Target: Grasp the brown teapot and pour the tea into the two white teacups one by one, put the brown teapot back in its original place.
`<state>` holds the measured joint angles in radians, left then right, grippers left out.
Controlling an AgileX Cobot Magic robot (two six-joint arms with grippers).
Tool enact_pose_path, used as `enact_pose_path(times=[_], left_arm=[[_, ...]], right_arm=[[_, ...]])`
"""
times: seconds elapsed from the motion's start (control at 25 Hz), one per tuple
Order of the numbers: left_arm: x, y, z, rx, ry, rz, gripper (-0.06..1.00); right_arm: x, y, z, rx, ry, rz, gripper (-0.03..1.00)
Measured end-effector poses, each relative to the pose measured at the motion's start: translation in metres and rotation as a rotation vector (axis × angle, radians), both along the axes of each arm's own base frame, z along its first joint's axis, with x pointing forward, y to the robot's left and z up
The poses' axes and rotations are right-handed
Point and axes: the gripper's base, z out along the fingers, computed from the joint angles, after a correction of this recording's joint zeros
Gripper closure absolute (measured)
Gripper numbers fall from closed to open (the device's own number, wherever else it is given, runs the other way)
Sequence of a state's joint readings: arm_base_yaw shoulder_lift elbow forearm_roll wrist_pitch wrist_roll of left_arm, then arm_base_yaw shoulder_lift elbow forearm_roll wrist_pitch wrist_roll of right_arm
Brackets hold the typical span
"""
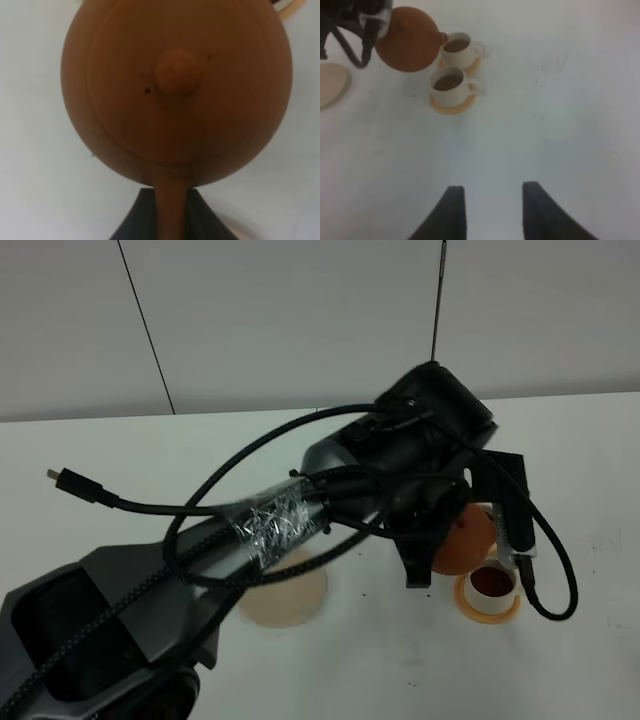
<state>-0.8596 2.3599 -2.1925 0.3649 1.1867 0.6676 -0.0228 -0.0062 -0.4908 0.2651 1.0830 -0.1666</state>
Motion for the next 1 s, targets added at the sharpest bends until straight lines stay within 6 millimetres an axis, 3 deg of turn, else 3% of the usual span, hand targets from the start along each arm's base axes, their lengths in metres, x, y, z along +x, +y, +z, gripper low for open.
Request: enact_pose_path(times=[0.28,0.56,1.0], left_arm=[[0.015,0.017,-0.005,-0.081,0.109,0.041,0.78],[0.023,0.033,-0.018,-0.048,0.167,0.027,0.78],[0.029,0.041,-0.019,-0.073,0.200,0.018,0.78]], right_arm=[[0.000,0.000,0.000,0.000,0.000,0.000,0.70],[0.000,0.000,0.000,0.000,0.000,0.000,0.70],[0.000,0.000,0.000,0.000,0.000,0.000,0.70]])
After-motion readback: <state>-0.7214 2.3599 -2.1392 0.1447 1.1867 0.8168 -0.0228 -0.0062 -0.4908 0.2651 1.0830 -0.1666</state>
